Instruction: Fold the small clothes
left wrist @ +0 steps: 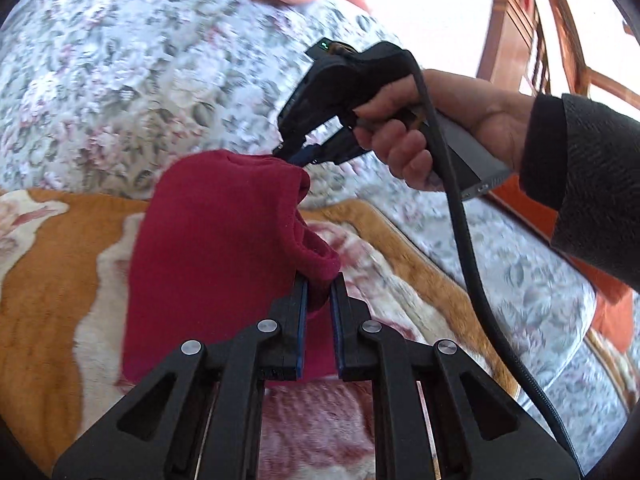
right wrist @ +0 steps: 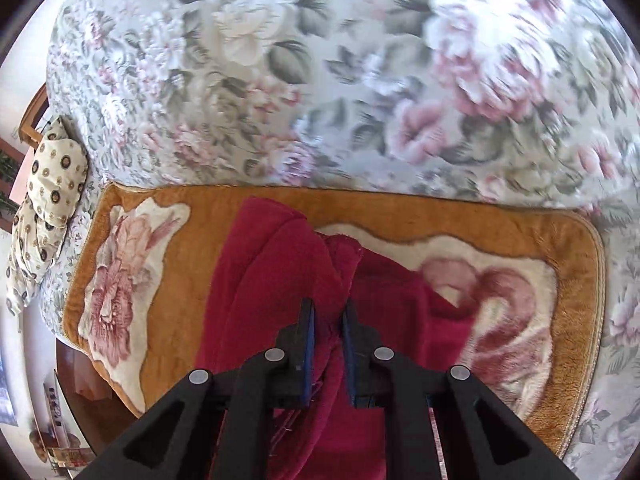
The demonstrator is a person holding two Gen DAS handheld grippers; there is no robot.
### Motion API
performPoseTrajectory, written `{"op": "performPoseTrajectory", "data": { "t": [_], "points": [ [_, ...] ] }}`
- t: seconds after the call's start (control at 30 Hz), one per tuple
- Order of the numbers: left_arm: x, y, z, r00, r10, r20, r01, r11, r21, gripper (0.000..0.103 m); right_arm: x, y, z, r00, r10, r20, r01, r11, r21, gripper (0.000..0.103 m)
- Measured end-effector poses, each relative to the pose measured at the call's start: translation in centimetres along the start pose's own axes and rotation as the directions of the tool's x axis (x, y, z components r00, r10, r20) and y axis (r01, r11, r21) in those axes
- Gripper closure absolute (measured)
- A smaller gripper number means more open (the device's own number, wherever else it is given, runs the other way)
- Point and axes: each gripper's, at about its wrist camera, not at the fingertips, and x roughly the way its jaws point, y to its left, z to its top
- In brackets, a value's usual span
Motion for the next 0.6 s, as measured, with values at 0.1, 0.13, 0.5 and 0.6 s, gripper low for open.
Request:
{"op": "performPoseTrajectory", "data": {
  "t": [0.1, 0.13, 0.5, 0.6],
  "points": [
    [1.1, -1.2, -1.3, 0.999, -0.021, -0.046, 0.023, 0.999, 0.033, 0.094, 0.1, -3.0, -1.0, 1.0, 0.0, 0.001, 0.0, 1.0, 0.01, 0.092],
    [1.5, -1.4, -1.6, 0.998, -0.025, -0.058, 0.027, 0.999, 0.036, 0.094, 0.1, -3.7, -1.3, 1.0, 0.0, -0.001, 0.0, 1.0, 0.012, 0.092],
    [3.8, -1.8, -3.9, 0.957, -0.104, -0.269, 0.119, 0.992, 0.04, 0.065, 3.9, -8.6, -4.1, 0.995, -0.051, 0.084, 0.043, 0.995, 0.09, 0.091],
    [0.8, -1.5, -4.0, 0.954, -0.141, -0.264, 0.155, 0.987, 0.035, 0.065, 1.9, -9.1, -5.0, 0.986, -0.018, 0.163, -0.007, 0.989, 0.15, 0.091]
  ]
}}
